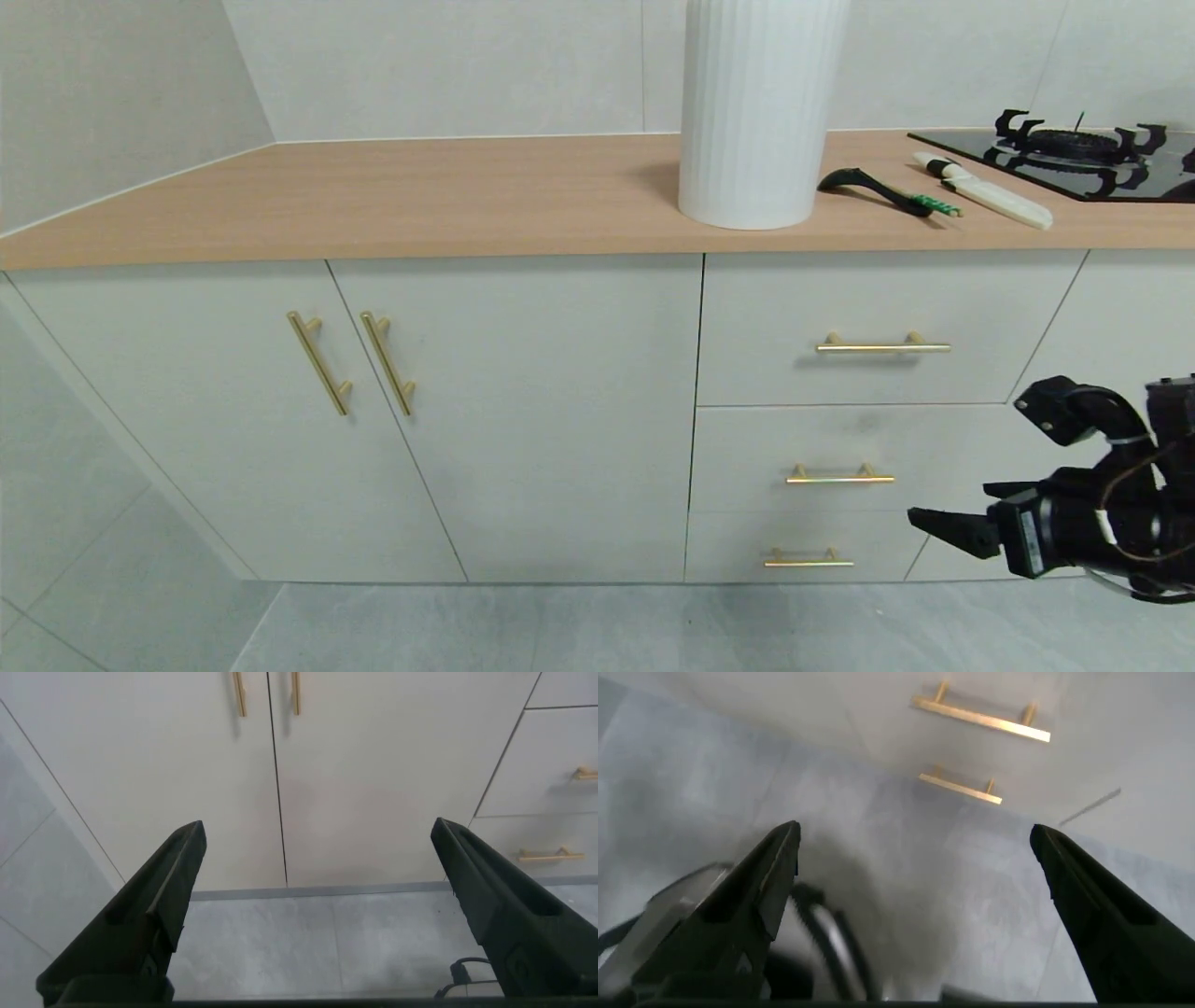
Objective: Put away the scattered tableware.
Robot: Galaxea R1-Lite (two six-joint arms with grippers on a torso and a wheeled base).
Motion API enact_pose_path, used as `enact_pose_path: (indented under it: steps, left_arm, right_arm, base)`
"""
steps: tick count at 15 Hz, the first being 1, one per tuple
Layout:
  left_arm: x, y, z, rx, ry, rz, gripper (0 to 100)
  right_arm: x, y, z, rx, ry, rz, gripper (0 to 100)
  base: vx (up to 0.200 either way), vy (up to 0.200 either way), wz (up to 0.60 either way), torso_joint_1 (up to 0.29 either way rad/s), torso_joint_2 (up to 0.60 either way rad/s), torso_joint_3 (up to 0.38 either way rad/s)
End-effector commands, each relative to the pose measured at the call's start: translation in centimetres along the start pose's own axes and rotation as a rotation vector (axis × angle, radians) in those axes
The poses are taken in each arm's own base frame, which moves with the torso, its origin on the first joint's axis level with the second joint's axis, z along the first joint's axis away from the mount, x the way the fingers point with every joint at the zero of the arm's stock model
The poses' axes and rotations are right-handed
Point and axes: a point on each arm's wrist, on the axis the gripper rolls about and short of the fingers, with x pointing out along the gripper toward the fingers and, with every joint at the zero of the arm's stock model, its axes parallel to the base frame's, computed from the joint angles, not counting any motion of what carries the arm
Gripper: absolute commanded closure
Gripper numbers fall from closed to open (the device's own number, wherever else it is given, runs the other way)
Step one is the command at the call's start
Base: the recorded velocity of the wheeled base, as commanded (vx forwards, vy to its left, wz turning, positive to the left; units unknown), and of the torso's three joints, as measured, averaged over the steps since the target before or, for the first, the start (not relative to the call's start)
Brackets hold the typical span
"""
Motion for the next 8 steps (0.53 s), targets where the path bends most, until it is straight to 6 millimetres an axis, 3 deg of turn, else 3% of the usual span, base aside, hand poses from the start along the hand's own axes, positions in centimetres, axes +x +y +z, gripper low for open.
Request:
enact_pose_path:
  steps: [1, 8]
  left_arm:
    - [0.0, 0.0, 0.0, 0.000, 0.002, 0.000, 0]
    - [0.0, 0.0, 0.0, 0.000, 0.002, 0.000, 0]
  right_arm:
    - [5.4, -0.7, -0.3, -0.005, 0.096, -0.035, 0]
    - [10.1, -1.5, -1.6, 0.001, 0.027, -0.093, 0]
  base:
    - [0.000, 0.000, 0.00, 0.000, 0.00, 0.000]
    - [0.000, 0.000, 0.00, 0.000, 0.00, 0.000]
